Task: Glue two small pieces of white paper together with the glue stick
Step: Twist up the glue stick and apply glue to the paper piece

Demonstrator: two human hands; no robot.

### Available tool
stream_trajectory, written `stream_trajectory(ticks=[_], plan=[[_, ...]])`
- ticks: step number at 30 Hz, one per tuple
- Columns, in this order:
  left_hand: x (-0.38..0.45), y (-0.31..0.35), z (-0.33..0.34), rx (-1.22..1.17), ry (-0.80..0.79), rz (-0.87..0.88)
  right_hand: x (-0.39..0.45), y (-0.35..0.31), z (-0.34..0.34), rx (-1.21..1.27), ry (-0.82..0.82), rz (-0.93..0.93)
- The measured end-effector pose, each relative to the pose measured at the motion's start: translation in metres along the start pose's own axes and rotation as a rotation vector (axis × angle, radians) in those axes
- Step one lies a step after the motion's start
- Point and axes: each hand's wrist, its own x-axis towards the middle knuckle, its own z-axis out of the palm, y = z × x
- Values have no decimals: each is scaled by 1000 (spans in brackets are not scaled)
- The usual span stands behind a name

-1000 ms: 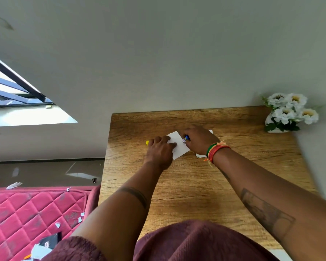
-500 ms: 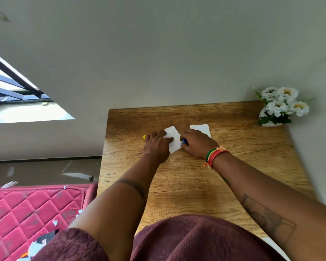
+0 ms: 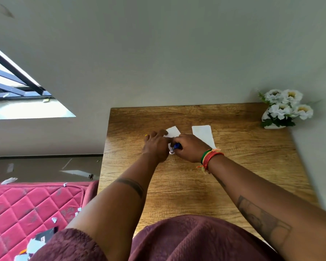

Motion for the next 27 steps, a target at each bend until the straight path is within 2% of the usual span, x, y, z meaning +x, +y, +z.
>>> stream_trajectory(ticks=[7, 11, 16, 22, 27], plan=[[4, 3, 13, -61, 66, -5, -12, 30, -16, 367, 241, 240], [2, 10, 21, -46, 128, 24, -17, 39, -22, 465, 333, 293], [-6, 17, 30, 21, 221, 9, -9, 35, -21, 483, 336, 278], [-8, 29, 33, -10, 192, -11, -2, 33, -17, 521, 349, 286], [-13, 32, 38, -7, 116, 62, 0, 33, -17, 514, 355, 296]])
